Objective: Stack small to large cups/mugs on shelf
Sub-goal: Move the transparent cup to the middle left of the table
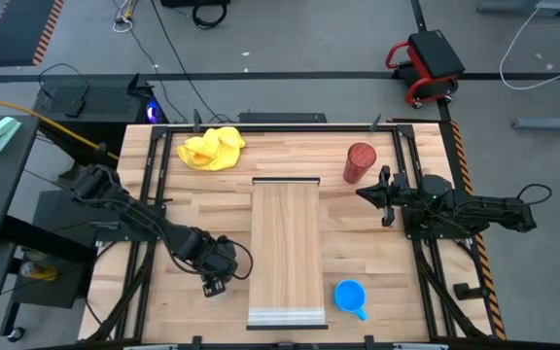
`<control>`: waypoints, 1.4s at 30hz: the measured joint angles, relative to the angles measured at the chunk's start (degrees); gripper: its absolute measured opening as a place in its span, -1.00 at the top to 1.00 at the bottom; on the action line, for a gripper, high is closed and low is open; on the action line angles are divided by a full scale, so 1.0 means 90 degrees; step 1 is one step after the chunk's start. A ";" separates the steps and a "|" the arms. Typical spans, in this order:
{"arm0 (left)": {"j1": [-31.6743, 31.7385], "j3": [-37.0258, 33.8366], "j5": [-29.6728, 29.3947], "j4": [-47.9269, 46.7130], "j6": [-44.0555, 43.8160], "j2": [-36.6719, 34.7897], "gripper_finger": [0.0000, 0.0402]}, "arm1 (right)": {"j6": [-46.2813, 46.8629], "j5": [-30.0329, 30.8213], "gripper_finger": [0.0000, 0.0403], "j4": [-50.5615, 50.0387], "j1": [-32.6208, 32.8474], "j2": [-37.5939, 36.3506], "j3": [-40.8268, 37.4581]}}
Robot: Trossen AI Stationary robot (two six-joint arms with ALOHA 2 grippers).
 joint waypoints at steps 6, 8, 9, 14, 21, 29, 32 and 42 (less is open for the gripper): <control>0.0330 0.0000 -0.0007 -0.0134 0.0479 0.0000 0.93 | 0.0000 0.0001 0.93 0.0000 0.0001 0.0000 0.0000; 0.0497 0.0000 -0.0008 -0.0183 0.0676 0.0000 0.95 | 0.0000 0.0001 0.93 0.0000 0.0001 0.0000 0.0000; 0.0593 0.0000 -0.0018 -0.0215 0.0796 0.0000 0.95 | 0.0000 0.0000 0.93 0.0000 -0.0002 0.0000 0.0000; 0.1096 0.0000 -0.0183 -0.0455 0.1432 -0.0005 0.88 | 0.0000 0.0002 0.93 0.0000 -0.0002 0.0000 0.0000; 0.1928 -0.0027 -0.0435 -0.0778 0.2136 -0.0061 0.95 | 0.0000 0.0002 0.93 0.0000 0.0000 0.0000 0.0000; 0.2798 -0.0640 -0.0438 -0.0705 0.2495 -0.0697 0.94 | 0.0000 -0.0001 0.93 -0.0007 0.0001 0.0002 0.0000; 0.3114 -0.1122 -0.0440 -0.0371 0.2506 -0.1196 0.96 | 0.0000 0.0002 0.93 -0.0007 0.0001 0.0002 0.0000; 0.3911 -0.1865 -0.0301 0.0101 0.2463 -0.2198 0.94 | 0.0000 -0.0001 0.93 0.0000 0.0001 0.0041 0.0002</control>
